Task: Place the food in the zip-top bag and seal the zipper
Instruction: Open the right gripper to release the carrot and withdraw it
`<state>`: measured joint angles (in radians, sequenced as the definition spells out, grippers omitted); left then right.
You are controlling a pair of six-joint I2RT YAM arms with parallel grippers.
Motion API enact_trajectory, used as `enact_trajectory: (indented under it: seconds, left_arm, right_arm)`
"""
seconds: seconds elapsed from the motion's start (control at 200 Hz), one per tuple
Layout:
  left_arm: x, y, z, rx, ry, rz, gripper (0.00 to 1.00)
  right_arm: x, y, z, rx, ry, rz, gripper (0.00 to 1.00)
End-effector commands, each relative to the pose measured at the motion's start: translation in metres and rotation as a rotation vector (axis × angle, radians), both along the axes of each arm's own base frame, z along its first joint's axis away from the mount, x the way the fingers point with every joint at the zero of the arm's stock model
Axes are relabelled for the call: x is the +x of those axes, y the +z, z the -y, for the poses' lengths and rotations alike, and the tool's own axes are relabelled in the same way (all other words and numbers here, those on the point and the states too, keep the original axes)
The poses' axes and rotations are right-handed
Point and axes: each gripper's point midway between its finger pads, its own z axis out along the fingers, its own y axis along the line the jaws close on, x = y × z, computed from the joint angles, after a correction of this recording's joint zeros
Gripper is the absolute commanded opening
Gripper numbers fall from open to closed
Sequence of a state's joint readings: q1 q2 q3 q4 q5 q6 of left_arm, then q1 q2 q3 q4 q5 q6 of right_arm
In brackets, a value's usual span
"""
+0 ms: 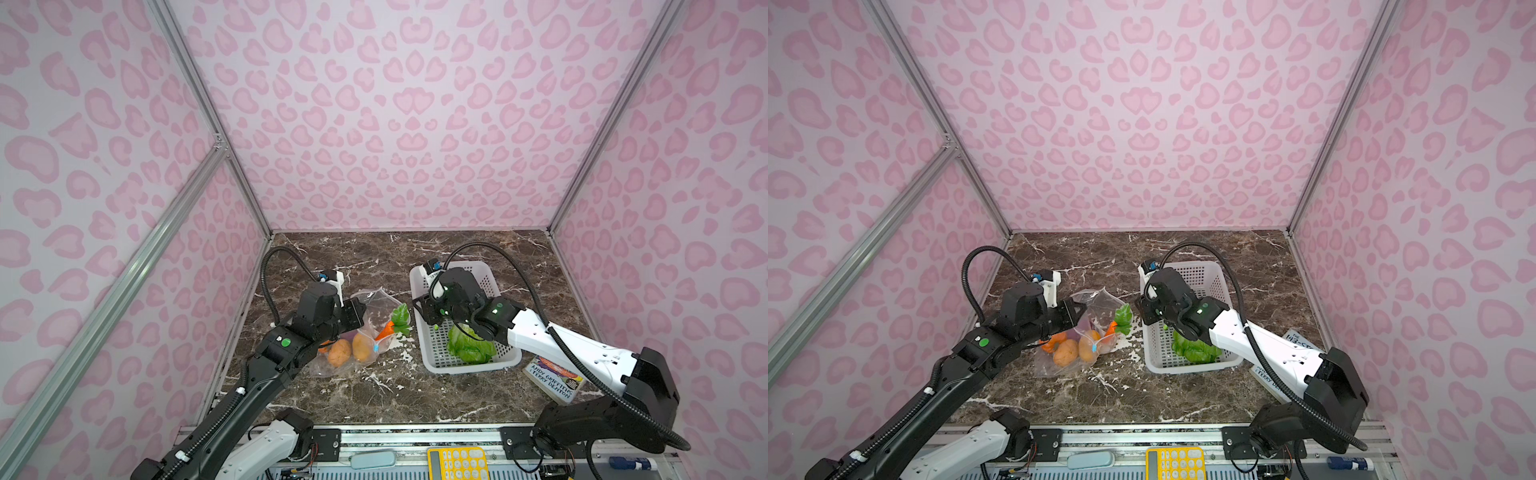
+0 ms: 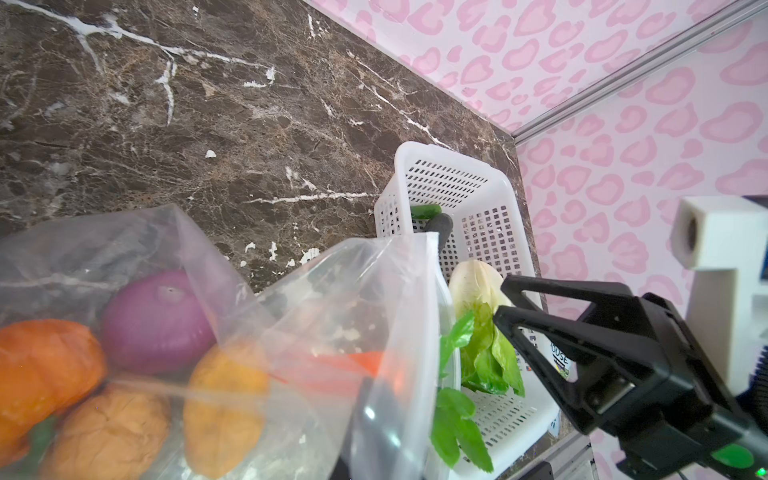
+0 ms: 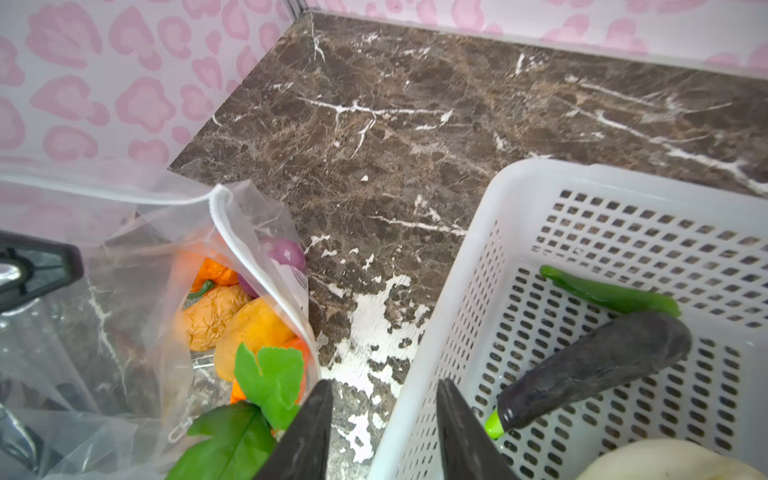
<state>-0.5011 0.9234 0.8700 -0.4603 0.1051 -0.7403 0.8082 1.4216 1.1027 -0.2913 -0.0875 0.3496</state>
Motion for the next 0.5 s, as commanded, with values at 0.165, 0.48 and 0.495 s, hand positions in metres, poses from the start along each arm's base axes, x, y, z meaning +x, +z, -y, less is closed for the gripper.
enact_trajectory:
  seconds: [0.165, 0.48, 0.495]
  left_arm:
    - [0.003, 0.011, 0.002, -0.029, 0.005, 0.031, 0.03]
    - [0.003, 0.010, 0.002, -0.027, 0.006, 0.029, 0.03]
    - [0.003, 0.010, 0.002, -0.028, 0.006, 0.029, 0.03]
  right_arm:
    - [-0.011, -0.028, -0.009, -0.013, 0.038, -0.128, 0.40]
    - [-0.019, -0.033, -0.036, -0.013, 0.116, -0.156, 0.42]
    - [-0.019, -0.033, -0.036, -0.015, 0.115, -0.156, 0.43]
